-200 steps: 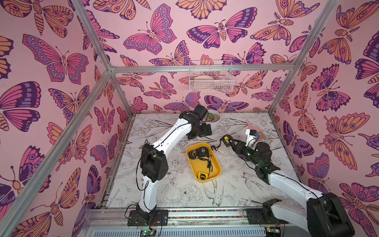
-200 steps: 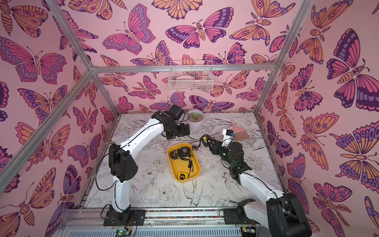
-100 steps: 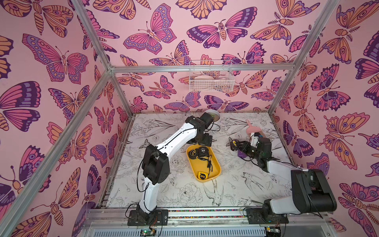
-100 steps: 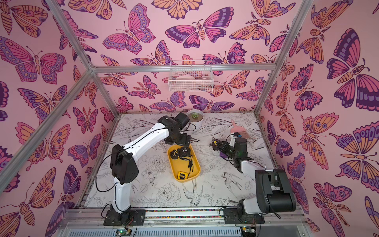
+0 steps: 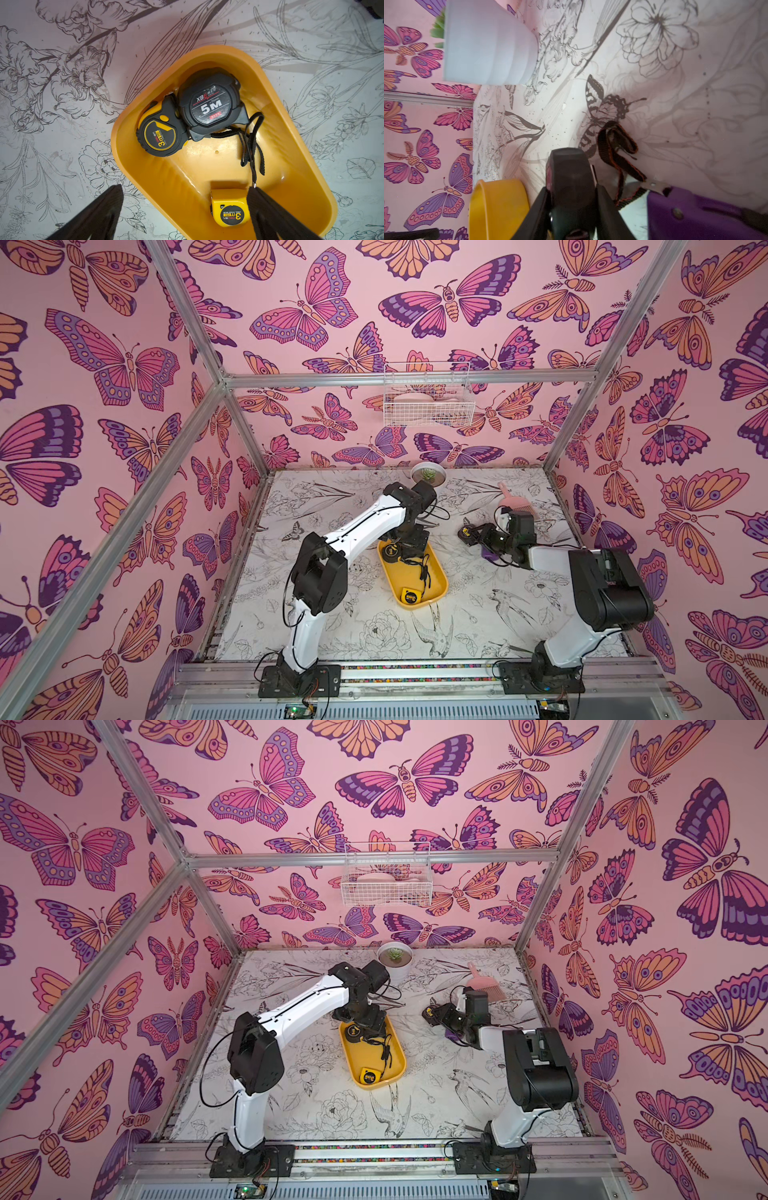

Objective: Take the tape measure out of the storage box
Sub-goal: Place the tape measure at the center of the board.

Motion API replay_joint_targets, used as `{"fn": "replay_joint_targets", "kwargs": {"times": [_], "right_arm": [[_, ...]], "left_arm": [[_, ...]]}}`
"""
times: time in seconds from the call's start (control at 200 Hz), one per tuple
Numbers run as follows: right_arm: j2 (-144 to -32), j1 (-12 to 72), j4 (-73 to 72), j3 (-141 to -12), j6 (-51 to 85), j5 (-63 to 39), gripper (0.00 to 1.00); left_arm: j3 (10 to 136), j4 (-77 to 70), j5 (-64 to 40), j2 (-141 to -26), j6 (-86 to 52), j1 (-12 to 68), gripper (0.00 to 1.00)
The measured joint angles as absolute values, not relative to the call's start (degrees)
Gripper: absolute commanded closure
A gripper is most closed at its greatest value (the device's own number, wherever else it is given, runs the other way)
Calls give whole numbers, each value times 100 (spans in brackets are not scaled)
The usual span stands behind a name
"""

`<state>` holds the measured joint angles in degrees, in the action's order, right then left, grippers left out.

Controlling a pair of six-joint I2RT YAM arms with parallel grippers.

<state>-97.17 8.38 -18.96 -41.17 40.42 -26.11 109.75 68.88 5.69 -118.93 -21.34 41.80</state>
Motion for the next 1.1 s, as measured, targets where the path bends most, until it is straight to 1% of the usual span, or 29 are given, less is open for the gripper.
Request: {"fn": "replay_joint_targets", "kwargs": {"times": [0.12,0.215,0.25,0.295,0.441,0.561,0.581,0.766,0.901,1.097], "right_arm": [[-9760,856,-1664,-4254,3968,-2510,82],[-9758,880,-1496,-4348,3892,-2414,75],[-9756,888,-1435,-4381,3868,-2386,71],[-9756,902,-1343,-4434,3822,-2359,60],[-9756,947,-797,-4628,3594,-2053,49],[-9756,1004,-475,-4786,3430,-1905,29],[-9756,1020,-416,-4827,3428,-1865,27],[-9594,1055,93,-5127,3157,-1468,18],[-9043,1057,471,-5201,2995,-1208,12],[-8173,1177,720,-5310,2801,-993,8]], "left_arm": [[11168,6917,569,-12125,-2023,4222,1],[11419,6910,563,-12357,-1929,4241,0],[11496,6908,558,-12429,-1903,4244,0],[11596,6908,558,-12525,-1859,4246,0],[11891,6923,556,-12772,-1761,4246,1],[12105,6936,556,-12921,-1667,4246,0],[12136,6934,556,-12938,-1653,4246,1],[12381,6930,486,-13039,-1520,4252,1],[12396,6930,416,-13141,-1457,4285,0],[12398,7050,458,-13423,-1367,4357,0]]}}
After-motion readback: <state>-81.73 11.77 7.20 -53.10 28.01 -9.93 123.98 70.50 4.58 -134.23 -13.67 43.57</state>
